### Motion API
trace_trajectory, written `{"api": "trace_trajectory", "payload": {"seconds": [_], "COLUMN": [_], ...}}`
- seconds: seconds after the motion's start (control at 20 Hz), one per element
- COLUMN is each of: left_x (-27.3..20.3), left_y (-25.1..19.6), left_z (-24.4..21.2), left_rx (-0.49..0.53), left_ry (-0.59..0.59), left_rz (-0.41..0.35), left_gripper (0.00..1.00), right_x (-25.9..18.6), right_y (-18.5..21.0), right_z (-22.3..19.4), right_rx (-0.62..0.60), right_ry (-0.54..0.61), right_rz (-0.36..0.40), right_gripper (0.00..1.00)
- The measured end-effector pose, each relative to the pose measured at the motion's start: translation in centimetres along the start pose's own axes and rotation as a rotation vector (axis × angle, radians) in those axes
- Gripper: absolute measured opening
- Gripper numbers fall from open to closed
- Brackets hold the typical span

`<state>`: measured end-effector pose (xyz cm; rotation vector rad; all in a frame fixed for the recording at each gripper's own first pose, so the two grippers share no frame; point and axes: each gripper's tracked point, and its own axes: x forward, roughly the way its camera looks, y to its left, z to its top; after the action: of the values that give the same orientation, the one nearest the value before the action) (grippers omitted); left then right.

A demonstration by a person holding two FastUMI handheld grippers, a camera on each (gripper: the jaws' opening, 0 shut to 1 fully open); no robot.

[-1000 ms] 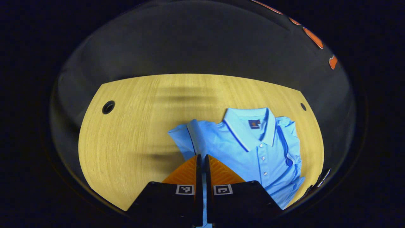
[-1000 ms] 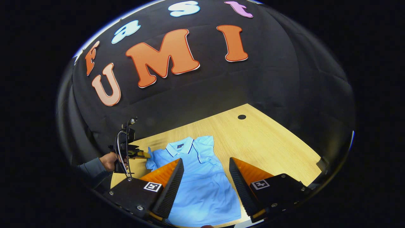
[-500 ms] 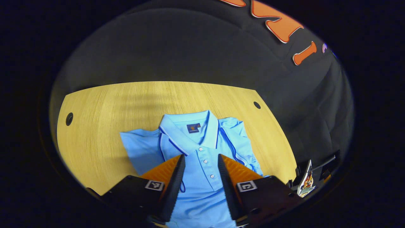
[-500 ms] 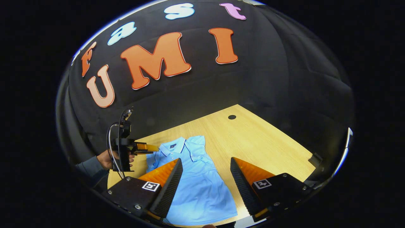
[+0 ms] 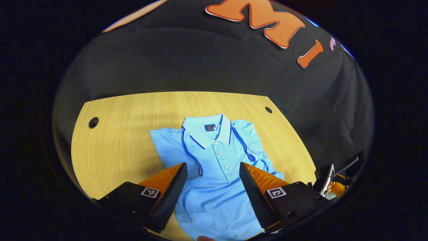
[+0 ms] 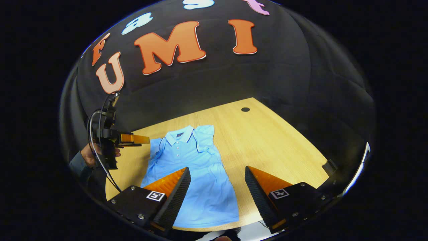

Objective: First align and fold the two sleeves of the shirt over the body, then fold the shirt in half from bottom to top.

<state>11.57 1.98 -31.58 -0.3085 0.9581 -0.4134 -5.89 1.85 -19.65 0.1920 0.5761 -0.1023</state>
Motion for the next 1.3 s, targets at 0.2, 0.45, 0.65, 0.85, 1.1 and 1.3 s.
{"api": "trace_trajectory", "payload": {"seconds": [0.2,0.45,0.65,0.85,1.1,1.3], "left_x": [-4.7,-7.7,-8.9,-9.1,-9.6,-9.8], "left_y": [0.2,0.3,0.1,-0.1,0.2,0.5], "left_z": [-4.9,-12.8,-18.0,-21.7,-26.3,-30.3], "left_rx": [-0.059,-0.084,-0.091,-0.082,-0.09,-0.118], "left_ry": [-0.017,0.033,0.075,0.116,0.151,0.192], "left_rz": [0.051,0.134,0.18,0.218,0.267,0.295], "left_gripper": [1.0,1.0,1.0,1.0,1.0,1.0], "right_x": [0.6,1.6,2.5,3.1,3.8,4.0], "right_y": [-0.5,-1.3,-2.3,-3.0,-3.7,-3.8], "right_z": [-2.9,-6.6,-9.7,-12.4,-15.8,-18.1], "right_rx": [-0.064,-0.129,-0.163,-0.156,-0.204,-0.24], "right_ry": [0.068,0.147,0.216,0.275,0.335,0.376], "right_rz": [0.05,0.099,0.108,0.117,0.111,0.109], "right_gripper": [0.99,0.99,0.99,0.99,0.99,0.99]}}
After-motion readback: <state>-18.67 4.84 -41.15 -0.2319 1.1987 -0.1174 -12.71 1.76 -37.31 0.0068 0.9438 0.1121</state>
